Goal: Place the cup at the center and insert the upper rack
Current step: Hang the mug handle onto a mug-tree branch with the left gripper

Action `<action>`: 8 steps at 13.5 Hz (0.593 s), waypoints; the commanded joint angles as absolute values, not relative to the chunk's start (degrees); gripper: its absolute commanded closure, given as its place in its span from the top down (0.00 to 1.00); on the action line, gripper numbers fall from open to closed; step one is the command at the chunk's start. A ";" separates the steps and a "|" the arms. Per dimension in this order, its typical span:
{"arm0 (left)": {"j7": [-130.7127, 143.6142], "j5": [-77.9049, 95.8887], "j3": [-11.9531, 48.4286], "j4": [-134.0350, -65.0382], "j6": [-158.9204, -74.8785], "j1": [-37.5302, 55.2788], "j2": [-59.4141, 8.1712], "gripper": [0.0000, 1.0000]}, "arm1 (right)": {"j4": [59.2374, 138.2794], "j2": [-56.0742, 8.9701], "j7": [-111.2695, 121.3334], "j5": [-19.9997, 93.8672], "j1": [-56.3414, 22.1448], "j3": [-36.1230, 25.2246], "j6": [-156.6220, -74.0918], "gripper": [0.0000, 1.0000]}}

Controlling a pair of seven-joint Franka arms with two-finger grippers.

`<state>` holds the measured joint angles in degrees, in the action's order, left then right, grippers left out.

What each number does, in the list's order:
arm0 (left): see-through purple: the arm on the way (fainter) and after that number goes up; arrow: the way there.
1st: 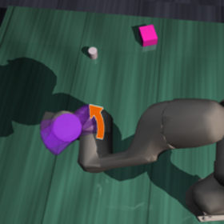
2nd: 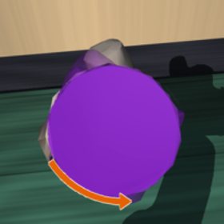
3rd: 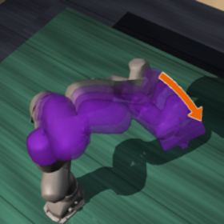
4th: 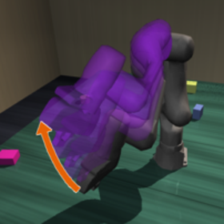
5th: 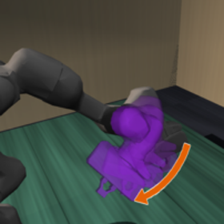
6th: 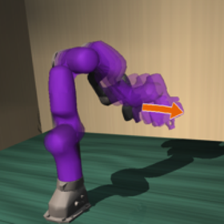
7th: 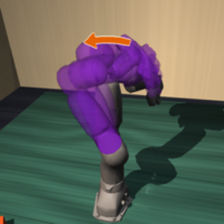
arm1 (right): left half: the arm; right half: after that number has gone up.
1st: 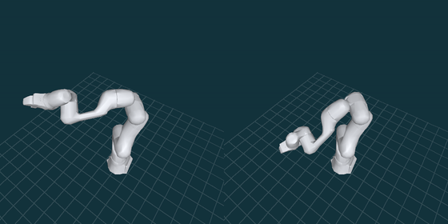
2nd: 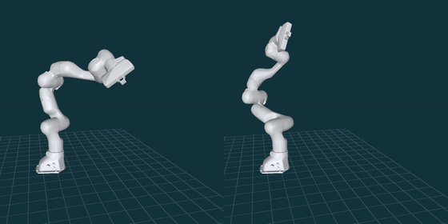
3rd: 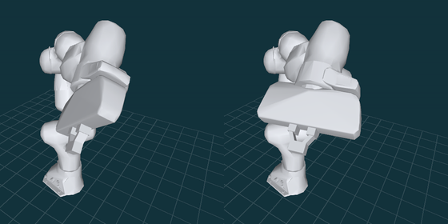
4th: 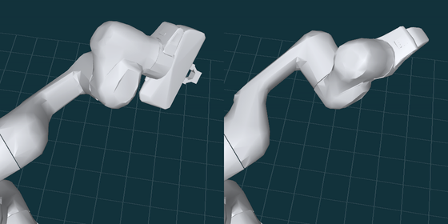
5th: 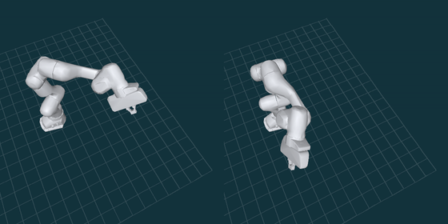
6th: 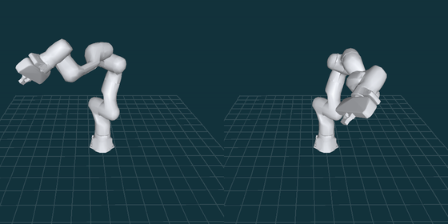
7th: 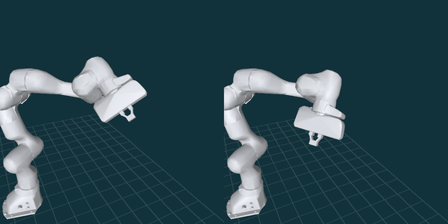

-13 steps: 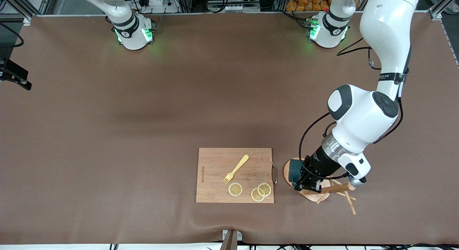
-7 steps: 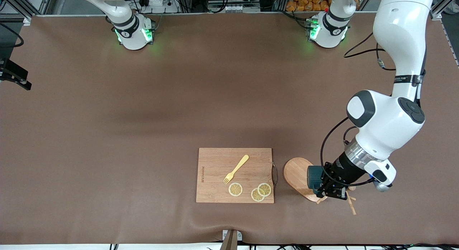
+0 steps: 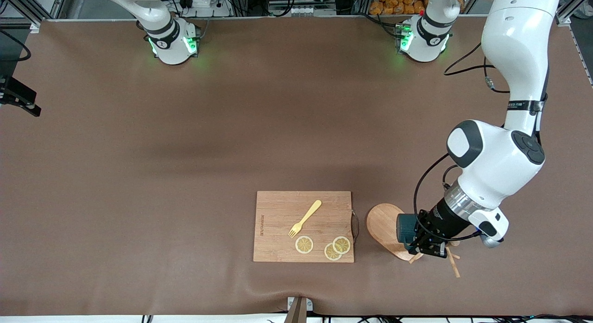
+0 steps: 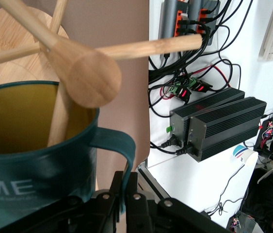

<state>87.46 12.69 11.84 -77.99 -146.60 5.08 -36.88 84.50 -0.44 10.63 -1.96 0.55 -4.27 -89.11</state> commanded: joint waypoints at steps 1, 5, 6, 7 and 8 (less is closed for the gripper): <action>84.81 13.89 12.22 -78.05 -147.04 3.96 -37.09 0.00 | 83.23 -1.05 10.90 -2.20 0.79 -4.04 -88.33 1.00; 84.90 14.24 12.22 -78.05 -147.04 3.87 -37.18 0.00 | 83.23 -1.05 10.90 -2.20 0.88 -4.04 -88.42 1.00; 84.82 15.80 12.22 -77.96 -147.04 3.08 -37.26 0.76 | 83.23 -1.05 10.81 -2.20 0.88 -4.04 -88.42 1.00; 84.73 15.73 12.22 -77.87 -147.04 3.16 -36.92 1.00 | 83.23 -1.05 10.81 -2.20 0.88 -4.04 -88.42 1.00; 84.73 15.73 12.22 -77.87 -147.04 3.16 -36.74 1.00 | 83.23 -1.14 10.81 -2.20 0.88 -4.04 -88.42 1.00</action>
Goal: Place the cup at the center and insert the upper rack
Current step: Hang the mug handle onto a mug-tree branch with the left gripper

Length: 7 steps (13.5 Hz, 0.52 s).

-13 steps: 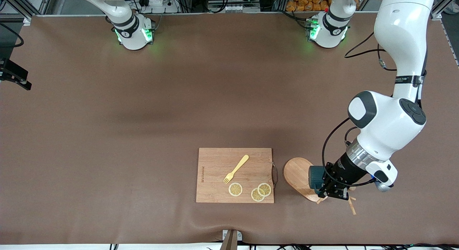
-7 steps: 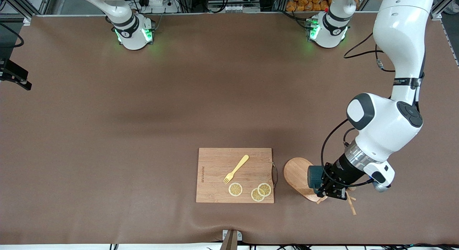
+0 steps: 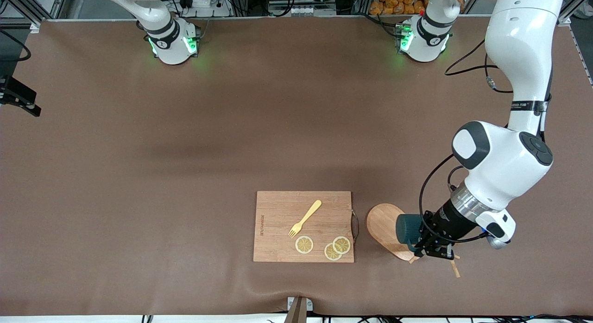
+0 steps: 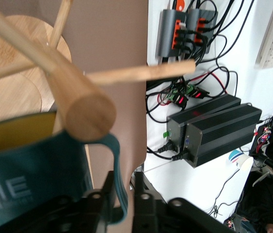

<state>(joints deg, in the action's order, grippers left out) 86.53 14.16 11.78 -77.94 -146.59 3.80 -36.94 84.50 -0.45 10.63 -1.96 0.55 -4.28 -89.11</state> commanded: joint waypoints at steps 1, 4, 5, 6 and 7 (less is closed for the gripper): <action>84.73 15.73 12.13 -77.87 -147.04 3.16 -36.48 1.00 | 83.23 -1.14 10.81 -2.20 0.88 -4.04 -88.42 1.00; 85.25 15.73 12.22 -78.05 -146.52 2.55 -34.72 1.00 | 83.23 -1.14 10.81 -2.11 0.88 -4.04 -88.42 1.00; 85.51 15.82 12.22 -78.22 -145.99 2.37 -33.67 1.00 | 83.23 -1.14 10.81 -2.11 0.88 -4.04 -88.42 1.00; 85.60 15.82 12.13 -78.22 -143.29 2.37 -32.27 1.00 | 83.23 -1.14 10.81 -2.11 0.88 -4.04 -88.42 1.00; 85.52 15.73 11.78 -78.22 -139.26 2.20 -30.60 1.00 | 83.23 -1.14 10.81 -2.11 0.79 -3.96 -88.42 1.00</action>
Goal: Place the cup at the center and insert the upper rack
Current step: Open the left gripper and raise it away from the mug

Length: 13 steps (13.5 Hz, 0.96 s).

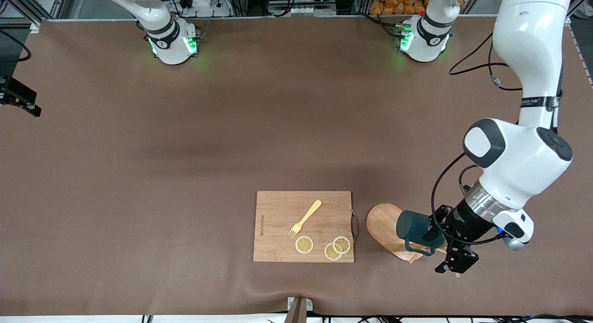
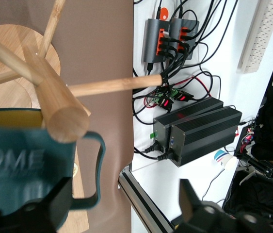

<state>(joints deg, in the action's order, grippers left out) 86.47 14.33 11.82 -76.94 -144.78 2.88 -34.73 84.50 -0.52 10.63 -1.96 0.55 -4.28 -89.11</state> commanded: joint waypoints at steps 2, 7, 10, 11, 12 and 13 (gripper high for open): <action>84.91 15.73 11.78 -78.48 -131.00 1.14 -27.00 1.00 | 83.23 -1.14 10.81 -2.11 0.70 -3.96 -88.42 1.00; 74.83 9.58 12.13 -87.34 -118.41 0.18 -15.23 1.00 | 83.23 -1.14 10.81 -2.11 0.70 -3.96 -88.42 1.00; 60.26 9.49 11.78 -91.40 -111.57 -1.93 -8.46 1.00 | 83.23 -1.14 10.81 -2.11 0.70 -3.96 -88.42 1.00; 54.55 9.41 11.69 -91.23 -107.10 -2.02 -7.13 1.00 | 83.23 -1.14 10.81 -2.11 0.70 -3.96 -88.42 1.00; 49.79 8.88 11.69 -91.23 -103.22 -2.11 -5.55 1.00 | 83.23 -1.14 10.81 -2.11 0.70 -3.96 -88.42 1.00; 46.01 7.22 11.69 -91.23 -99.44 -2.11 -4.41 1.00 | 83.23 -1.14 10.81 -2.11 0.70 -3.96 -88.42 1.00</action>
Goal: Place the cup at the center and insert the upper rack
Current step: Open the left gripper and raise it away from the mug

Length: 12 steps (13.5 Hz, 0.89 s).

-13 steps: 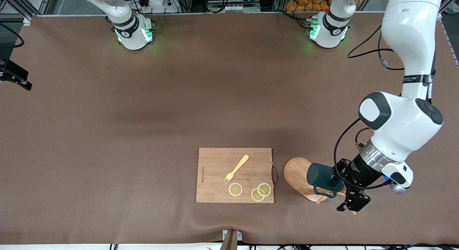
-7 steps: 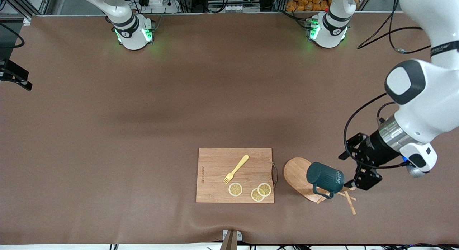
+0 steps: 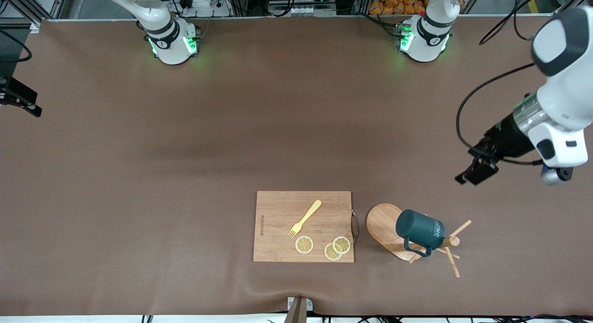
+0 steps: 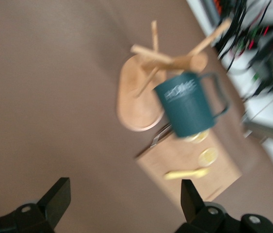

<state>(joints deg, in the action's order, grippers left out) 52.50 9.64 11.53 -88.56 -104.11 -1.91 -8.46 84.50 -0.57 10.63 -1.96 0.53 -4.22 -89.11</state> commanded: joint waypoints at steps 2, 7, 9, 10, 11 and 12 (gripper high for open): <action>38.63 4.84 11.87 -91.93 -94.42 -2.29 -2.38 1.00 | 83.23 -1.14 10.81 -2.11 0.70 -3.96 -88.42 1.00; 18.77 2.65 4.25 -91.67 -88.18 4.45 0.52 1.00 | 83.23 -1.14 10.81 -2.11 0.70 -3.96 -88.42 1.00; 7.87 -2.27 0.97 -90.97 -86.93 8.43 1.67 1.00 | 83.23 -1.14 10.81 -2.11 0.70 -3.96 -88.42 1.00; 4.78 -2.72 1.23 -90.62 -86.49 8.18 1.84 1.00 | 83.23 -1.14 10.81 -2.11 0.79 -3.96 -88.42 1.00; 3.09 -2.81 2.01 -89.57 -83.96 8.00 1.76 1.00 | 83.23 -1.14 10.81 -2.11 0.79 -3.96 -88.42 1.00; 1.60 -2.81 2.11 -87.65 -81.76 7.91 1.67 1.00 | 83.23 -1.14 10.81 -2.11 0.79 -3.96 -88.42 1.00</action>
<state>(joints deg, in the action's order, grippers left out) 5.13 -1.27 1.99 -89.95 -85.33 7.47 1.22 84.50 -0.57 10.63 -1.96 0.53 -4.22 -89.11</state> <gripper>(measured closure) 0.000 0.000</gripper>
